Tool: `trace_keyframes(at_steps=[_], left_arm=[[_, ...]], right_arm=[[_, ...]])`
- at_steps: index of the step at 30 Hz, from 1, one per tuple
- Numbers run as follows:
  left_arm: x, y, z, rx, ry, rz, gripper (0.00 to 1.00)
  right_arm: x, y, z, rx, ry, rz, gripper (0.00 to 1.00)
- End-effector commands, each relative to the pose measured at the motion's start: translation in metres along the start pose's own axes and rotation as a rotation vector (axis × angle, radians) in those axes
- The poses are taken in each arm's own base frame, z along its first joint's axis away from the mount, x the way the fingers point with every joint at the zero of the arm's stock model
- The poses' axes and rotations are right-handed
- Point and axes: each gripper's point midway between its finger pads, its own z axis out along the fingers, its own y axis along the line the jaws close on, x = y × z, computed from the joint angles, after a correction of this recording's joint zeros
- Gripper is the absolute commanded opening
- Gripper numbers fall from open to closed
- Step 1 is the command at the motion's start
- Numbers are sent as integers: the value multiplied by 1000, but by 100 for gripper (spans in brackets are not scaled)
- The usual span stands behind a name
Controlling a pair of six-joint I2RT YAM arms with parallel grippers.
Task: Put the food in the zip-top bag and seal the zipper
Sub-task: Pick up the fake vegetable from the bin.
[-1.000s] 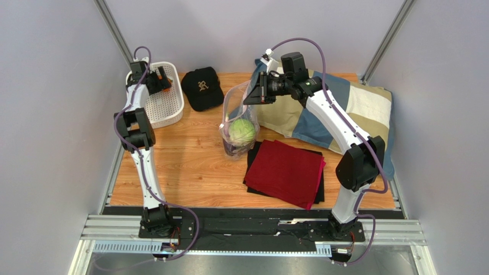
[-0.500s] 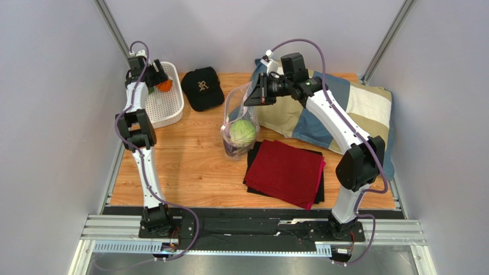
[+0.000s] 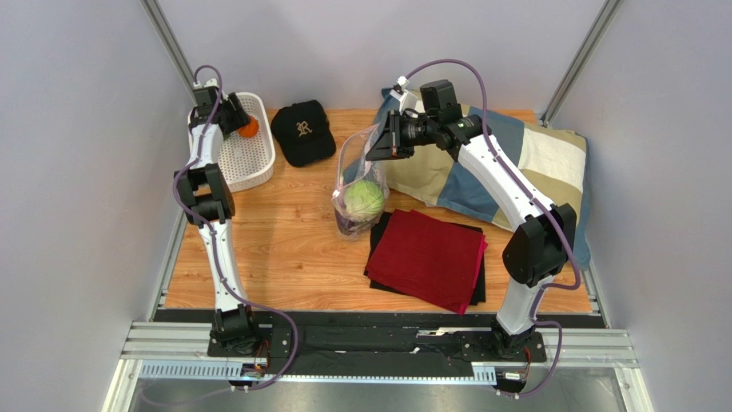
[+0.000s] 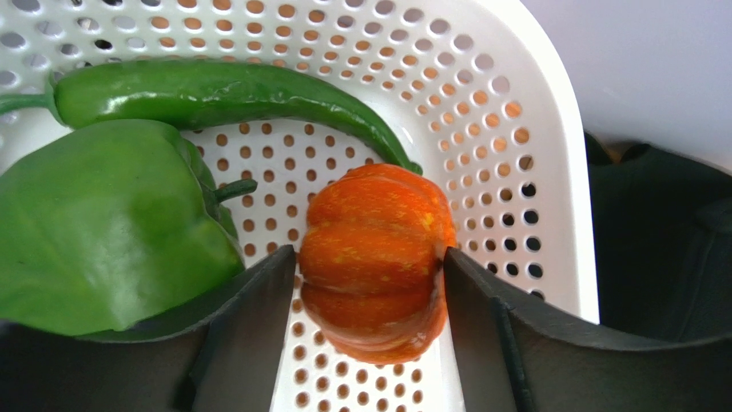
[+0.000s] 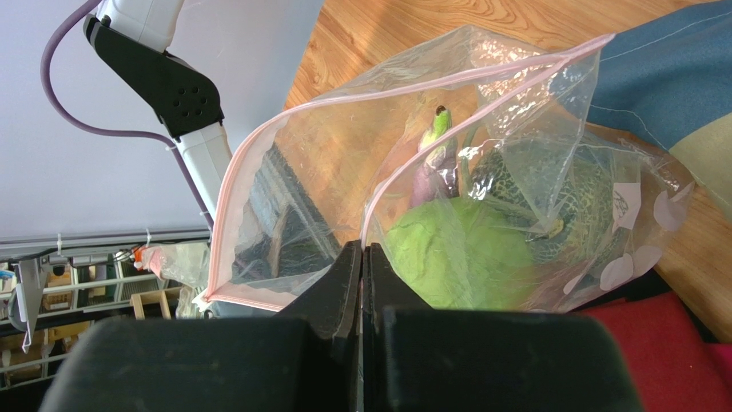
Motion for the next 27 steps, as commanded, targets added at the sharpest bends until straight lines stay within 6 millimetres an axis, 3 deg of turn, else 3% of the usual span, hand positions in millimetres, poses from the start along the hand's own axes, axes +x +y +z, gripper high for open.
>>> trace_keyframes(at_steps=[1, 4, 7, 8, 10, 11, 12, 13, 14, 15, 16, 17, 19, 20, 22, 23, 25, 26, 27], left_arm=[[-19, -8, -1, 26, -49, -14, 62], [-25, -10, -6, 38, -58, 0, 47], [-49, -16, -24, 60, -104, 25, 34], [-72, -26, -43, 73, -152, 44, 25], [-85, -34, -63, 96, -179, 71, 21], [-118, -54, -98, 127, -256, 99, 17], [-111, -60, -107, 157, -237, 108, 15], [-118, -69, -123, 180, -256, 118, 14], [-140, -88, -164, 217, -313, 140, 13], [-129, -96, -175, 262, -286, 149, 13], [-132, -108, -193, 284, -299, 169, 13], [-145, -125, -233, 318, -346, 191, 13], [-132, -153, -261, 412, -320, 214, 13], [-132, -168, -292, 442, -324, 229, 11], [-110, -194, -318, 530, -269, 258, 9], [-105, -217, -346, 585, -279, 285, 9], [-78, -239, -367, 675, -219, 300, 9], [-68, -260, -394, 731, -227, 331, 8], [-51, -267, -398, 766, -188, 327, 8]], right_arm=[[-11, 12, -8, -11, -32, -54, 0], [-11, 14, -8, -13, -33, -56, 0], [-9, 13, -9, -16, -28, -54, 0], [-8, 14, -9, -20, -26, -53, 0], [-7, 14, -10, -20, -23, -55, 0], [-7, 14, -10, -20, -23, -54, 0], [-8, 14, -10, -22, -28, -57, 0], [-8, 14, -9, -24, -26, -56, 0], [-9, 15, -10, -27, -29, -56, 0], [-9, 14, -9, -31, -32, -57, 0], [-9, 14, -8, -34, -34, -54, 0], [-8, 15, -7, -40, -31, -39, 0], [-12, 19, -7, -56, -46, -44, 0], [-13, 21, -7, -64, -49, -44, 0], [-17, 27, -6, -82, -59, -53, 0], [-18, 31, -6, -96, -58, -59, 0], [-22, 42, -5, -118, -62, -67, 0], [-22, 45, -4, -126, -63, -75, 0], [-22, 52, -2, -135, -62, -90, 0]])
